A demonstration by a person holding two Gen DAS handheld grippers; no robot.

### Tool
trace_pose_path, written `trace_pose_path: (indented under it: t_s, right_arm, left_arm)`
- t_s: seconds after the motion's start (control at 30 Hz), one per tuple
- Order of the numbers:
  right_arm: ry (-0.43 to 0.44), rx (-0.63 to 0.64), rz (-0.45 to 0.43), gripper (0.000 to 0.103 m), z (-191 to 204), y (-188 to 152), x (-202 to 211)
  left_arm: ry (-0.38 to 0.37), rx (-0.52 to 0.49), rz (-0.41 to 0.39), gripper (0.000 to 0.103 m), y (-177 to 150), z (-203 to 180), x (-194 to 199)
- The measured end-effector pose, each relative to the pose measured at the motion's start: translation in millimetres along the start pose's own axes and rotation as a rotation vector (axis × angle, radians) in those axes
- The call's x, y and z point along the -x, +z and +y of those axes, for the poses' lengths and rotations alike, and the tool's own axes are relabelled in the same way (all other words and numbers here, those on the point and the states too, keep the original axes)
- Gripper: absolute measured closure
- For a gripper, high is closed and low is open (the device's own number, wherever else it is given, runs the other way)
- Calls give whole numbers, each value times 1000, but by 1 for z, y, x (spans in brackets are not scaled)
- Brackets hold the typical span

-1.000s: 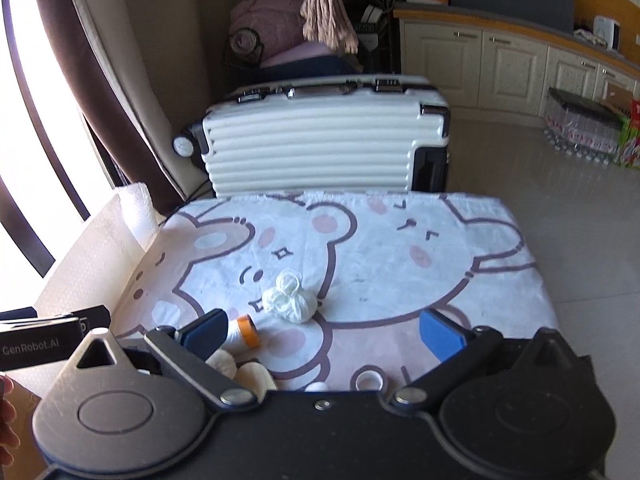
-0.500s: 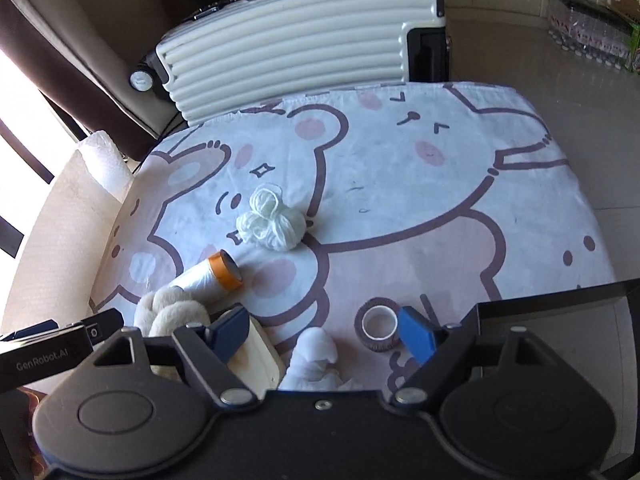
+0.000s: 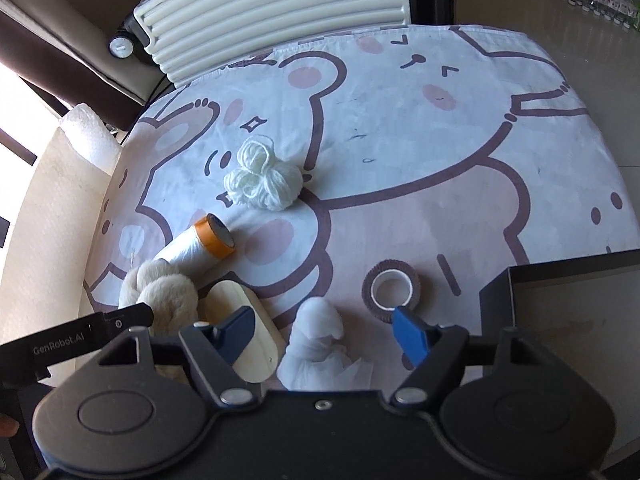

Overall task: Organize objects
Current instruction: 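Move the left tool to the cream plush bunny while the right tool approaches the white cloth bundle, then close the left tool on the bunny while the right tool grasps the white cloth bundle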

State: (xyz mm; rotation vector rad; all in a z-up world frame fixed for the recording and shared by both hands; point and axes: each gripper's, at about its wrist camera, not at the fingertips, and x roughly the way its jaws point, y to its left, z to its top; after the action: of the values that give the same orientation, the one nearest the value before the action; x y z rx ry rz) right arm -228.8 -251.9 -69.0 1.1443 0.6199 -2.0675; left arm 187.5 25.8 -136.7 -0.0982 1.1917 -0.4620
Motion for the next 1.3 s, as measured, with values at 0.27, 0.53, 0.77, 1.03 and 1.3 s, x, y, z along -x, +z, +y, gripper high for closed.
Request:
trace_pose_path:
  t_s: [0.27,0.53,0.77,1.03,1.3]
  right_arm:
    - [10,-37,26,26,-7,-2,-3]
    - [11,-40,36,26,-10,-5,-1]
    - [-4,-38,36,26,-16,-8,1]
    - [-5,-15,73,28,-7,-17,-7]
    - [4,-131,123,36,-14,-22,-27]
  left_arm:
    - [-164,135,44,0,-5,28,-17]
    - [-284,228,84,0,-15,44,-37]
    - [-359,288,138,0,-22,44,-47]
    - [-430,198,137,2,-16,16,-32]
    - [-386,112,150,5,-15,-1,-26]
